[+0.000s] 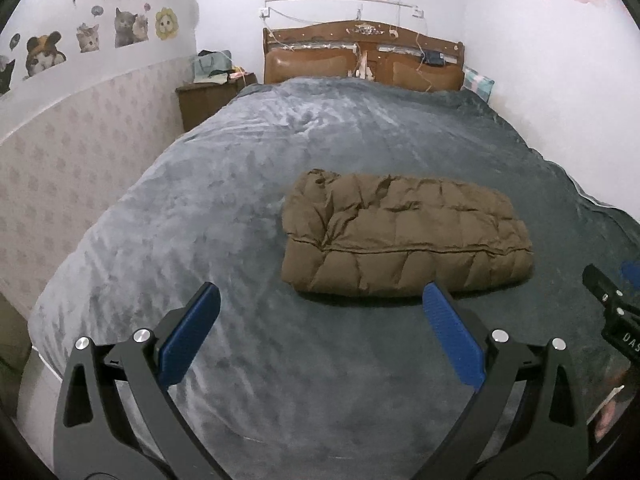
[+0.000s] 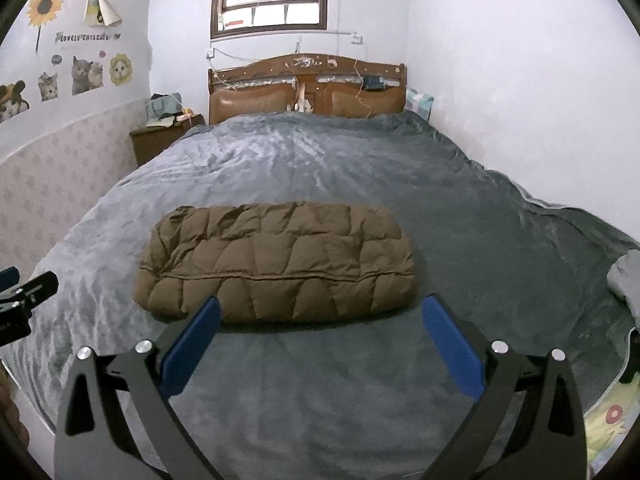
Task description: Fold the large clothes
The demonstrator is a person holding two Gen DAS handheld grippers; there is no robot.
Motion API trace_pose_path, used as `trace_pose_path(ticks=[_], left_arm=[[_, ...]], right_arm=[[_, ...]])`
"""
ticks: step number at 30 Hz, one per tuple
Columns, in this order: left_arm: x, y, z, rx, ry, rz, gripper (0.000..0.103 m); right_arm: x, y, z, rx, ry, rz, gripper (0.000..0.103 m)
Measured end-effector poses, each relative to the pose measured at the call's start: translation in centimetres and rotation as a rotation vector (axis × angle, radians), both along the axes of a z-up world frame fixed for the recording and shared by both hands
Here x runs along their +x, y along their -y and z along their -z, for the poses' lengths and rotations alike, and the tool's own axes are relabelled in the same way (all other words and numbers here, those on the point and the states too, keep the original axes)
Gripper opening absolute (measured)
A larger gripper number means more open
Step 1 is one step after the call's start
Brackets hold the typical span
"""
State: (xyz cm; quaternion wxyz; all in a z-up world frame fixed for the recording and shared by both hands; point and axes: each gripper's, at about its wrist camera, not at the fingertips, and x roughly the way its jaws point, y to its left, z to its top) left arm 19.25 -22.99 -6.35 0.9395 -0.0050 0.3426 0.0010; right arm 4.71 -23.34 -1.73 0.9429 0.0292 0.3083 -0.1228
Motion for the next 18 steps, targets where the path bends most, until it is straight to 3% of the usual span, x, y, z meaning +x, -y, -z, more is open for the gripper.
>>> trace_pose_path(ticks=[18], left_arm=[[-1.2, 0.3, -1.0, 0.032, 0.045, 0.003, 0.100]], right_arm=[[-0.8, -0.5, -1.7, -0.001, 0.032, -0.002, 0.101]])
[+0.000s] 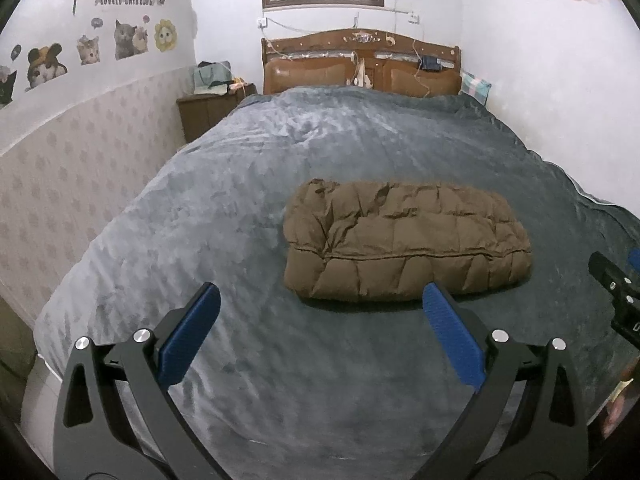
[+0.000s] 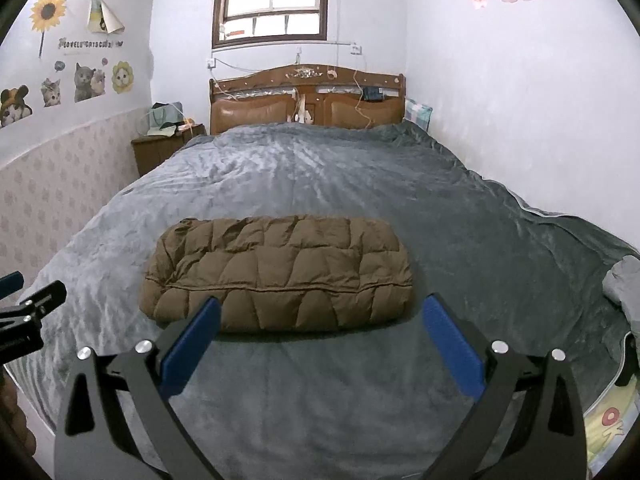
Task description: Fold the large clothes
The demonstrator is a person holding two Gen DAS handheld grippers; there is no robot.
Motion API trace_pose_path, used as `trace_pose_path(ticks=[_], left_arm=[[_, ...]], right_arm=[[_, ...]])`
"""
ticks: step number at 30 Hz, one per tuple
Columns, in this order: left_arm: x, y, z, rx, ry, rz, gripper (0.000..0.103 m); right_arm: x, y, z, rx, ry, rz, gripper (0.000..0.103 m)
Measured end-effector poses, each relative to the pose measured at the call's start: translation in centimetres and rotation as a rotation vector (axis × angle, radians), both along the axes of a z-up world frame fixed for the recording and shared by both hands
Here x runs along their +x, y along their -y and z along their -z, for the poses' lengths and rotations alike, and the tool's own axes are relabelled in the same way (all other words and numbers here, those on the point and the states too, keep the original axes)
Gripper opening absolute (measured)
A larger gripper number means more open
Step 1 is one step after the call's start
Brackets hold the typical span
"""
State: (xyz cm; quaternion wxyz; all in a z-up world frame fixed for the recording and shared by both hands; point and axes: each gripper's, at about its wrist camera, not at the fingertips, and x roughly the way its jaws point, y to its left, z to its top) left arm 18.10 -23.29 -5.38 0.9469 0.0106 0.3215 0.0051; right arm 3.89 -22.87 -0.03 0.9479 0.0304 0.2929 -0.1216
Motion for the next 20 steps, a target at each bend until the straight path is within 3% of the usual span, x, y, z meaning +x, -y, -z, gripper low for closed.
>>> trace_pose_path(ticks=[20], left_arm=[[-1.4, 0.4, -1.6, 0.010, 0.037, 0.038, 0.100]], right_arm=[[-0.1, 0.1, -0.1, 0.004, -0.002, -0.002, 0.101]])
